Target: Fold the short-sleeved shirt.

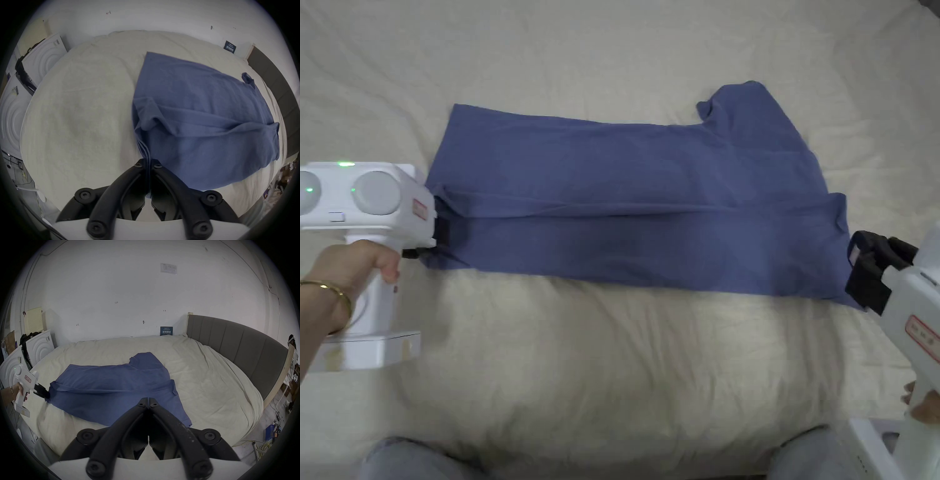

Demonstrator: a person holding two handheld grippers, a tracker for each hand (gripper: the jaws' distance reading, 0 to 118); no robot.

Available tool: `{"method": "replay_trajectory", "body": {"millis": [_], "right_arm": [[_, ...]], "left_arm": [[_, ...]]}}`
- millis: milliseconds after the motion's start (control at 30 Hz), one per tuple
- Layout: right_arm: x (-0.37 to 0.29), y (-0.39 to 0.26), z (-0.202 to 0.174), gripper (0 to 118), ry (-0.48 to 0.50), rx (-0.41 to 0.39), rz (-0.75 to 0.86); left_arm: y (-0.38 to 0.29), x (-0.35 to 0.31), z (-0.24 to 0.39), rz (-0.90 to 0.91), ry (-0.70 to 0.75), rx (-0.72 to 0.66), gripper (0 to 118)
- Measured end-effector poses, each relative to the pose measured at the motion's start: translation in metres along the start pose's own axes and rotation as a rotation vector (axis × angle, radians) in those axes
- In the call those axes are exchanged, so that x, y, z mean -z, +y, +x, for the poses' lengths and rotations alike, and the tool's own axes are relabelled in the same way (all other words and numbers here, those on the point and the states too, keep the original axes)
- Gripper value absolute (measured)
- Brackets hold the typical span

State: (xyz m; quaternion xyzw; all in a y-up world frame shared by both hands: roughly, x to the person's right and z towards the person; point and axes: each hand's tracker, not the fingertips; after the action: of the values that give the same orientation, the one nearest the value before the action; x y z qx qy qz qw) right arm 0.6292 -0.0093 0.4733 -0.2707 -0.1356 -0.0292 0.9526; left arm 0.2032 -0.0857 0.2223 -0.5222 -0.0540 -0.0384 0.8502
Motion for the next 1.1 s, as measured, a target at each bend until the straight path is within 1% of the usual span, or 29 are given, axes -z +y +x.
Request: {"method": "replay_trajectory", "body": {"millis": [67, 100, 133, 167, 200, 233, 267, 333, 367, 467, 533, 567, 600, 633, 667, 700, 733, 767, 800, 867, 900, 1000, 1100], "right_arm": [[0.007, 0.012, 0.011, 2, -0.002, 0.007, -0.015], [0.016, 0.02, 0.018, 9, 0.006, 0.009, -0.05], [0.026, 0.028, 0.025, 33, 0.006, 0.0, -0.114], [0.036, 0.033, 0.032, 60, 0.011, 0.008, -0.145], [0.049, 0.038, 0.04, 84, 0.01, 0.015, -0.193], [0.064, 0.042, 0.047, 84, 0.02, 0.016, -0.262], [0.076, 0.042, 0.052, 92, 0.026, 0.029, -0.307], [0.101, 0.04, 0.062, 111, 0.006, 0.051, -0.399], [0.112, 0.036, 0.065, 113, -0.016, 0.061, -0.437], [0.141, 0.016, 0.072, 113, -0.074, 0.087, -0.58], [0.154, 0.0, 0.075, 112, -0.075, 0.107, -0.606], [0.157, -0.007, 0.075, 112, -0.094, 0.126, -0.61], [0.16, -0.013, 0.076, 107, -0.13, 0.151, -0.614], [0.162, -0.017, 0.077, 87, -0.131, 0.176, -0.62], [0.164, -0.02, 0.079, 66, -0.112, 0.199, -0.622], [0.164, -0.023, 0.079, 41, -0.051, 0.242, -0.628], [0.162, -0.021, 0.077, 22, -0.031, 0.261, -0.628], [0.16, -0.019, 0.075, 15, -0.043, 0.253, -0.616], [0.157, -0.012, 0.073, 14, -0.03, 0.236, -0.607], [0.15, 0.003, 0.072, 13, -0.001, 0.153, -0.603], [0.143, 0.012, 0.074, 13, 0.008, 0.134, -0.587], [0.112, 0.039, 0.081, 13, 0.068, 0.159, -0.529], [0.077, 0.054, 0.086, 13, 0.1, 0.134, -0.489]], "left_arm": [[0.001, -0.015, -0.006, 0.059, -0.03, -0.024, 5], [0.001, -0.024, -0.007, 0.076, -0.041, -0.028, 5], [0.001, -0.033, -0.008, 0.096, -0.045, -0.03, 5], [0.002, -0.038, -0.009, 0.117, -0.05, -0.03, 5], [0.001, -0.045, -0.009, 0.13, -0.061, -0.03, 5], [0.001, -0.051, -0.009, 0.14, -0.068, -0.031, 5], [0.0, -0.054, -0.008, 0.143, -0.067, -0.032, 5], [0.0, -0.059, -0.007, 0.153, -0.07, -0.032, 5], [-0.001, -0.06, -0.007, 0.156, -0.07, -0.033, 5], [-0.003, -0.055, -0.009, 0.152, -0.066, -0.044, 5], [-0.006, -0.05, -0.012, 0.132, -0.064, -0.065, 5], [-0.007, -0.046, -0.013, 0.123, -0.063, -0.073, 5], [-0.008, -0.043, -0.014, 0.114, -0.06, -0.08, 5], [-0.01, -0.04, -0.015, 0.104, -0.055, -0.086, 5], [-0.011, -0.038, -0.016, 0.098, -0.055, -0.09, 5], [-0.012, -0.035, -0.016, 0.09, -0.059, -0.098, 5], [-0.013, -0.034, -0.017, 0.081, -0.064, -0.107, 5], [-0.013, -0.034, -0.017, 0.077, -0.063, -0.111, 5], [-0.013, -0.034, -0.019, 0.077, -0.063, -0.115, 5], [-0.01, -0.04, -0.023, 0.082, -0.066, -0.129, 5], [-0.008, -0.046, -0.026, 0.094, -0.079, -0.141, 5], [-0.005, -0.072, -0.034, 0.137, -0.112, -0.158, 5], [-0.014, -0.104, -0.041, 0.184, -0.122, -0.158, 5]]}}
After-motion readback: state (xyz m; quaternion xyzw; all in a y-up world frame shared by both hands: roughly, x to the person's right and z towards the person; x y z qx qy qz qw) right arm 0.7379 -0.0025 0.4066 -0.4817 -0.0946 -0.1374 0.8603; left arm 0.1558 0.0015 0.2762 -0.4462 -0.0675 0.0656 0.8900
